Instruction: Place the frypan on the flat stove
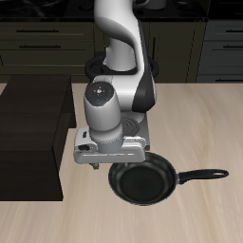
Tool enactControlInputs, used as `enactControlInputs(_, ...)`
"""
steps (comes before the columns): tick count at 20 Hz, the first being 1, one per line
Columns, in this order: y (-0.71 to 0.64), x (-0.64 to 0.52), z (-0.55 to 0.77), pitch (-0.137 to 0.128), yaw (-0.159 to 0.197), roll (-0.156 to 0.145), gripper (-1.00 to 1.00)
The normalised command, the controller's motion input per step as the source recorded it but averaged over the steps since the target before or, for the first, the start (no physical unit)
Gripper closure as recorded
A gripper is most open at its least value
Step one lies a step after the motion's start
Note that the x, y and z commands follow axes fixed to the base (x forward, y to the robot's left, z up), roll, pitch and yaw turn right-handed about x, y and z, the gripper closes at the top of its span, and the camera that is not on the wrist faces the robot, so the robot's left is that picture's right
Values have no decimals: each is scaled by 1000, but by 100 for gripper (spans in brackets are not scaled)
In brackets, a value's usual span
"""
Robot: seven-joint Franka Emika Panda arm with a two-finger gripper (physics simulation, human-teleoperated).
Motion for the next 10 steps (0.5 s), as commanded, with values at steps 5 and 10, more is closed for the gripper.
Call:
enactControlInputs(5,19,-16,-253,33,-32,44,-100)
enactControlInputs(10,76,-85,-165,43,-11,45,100)
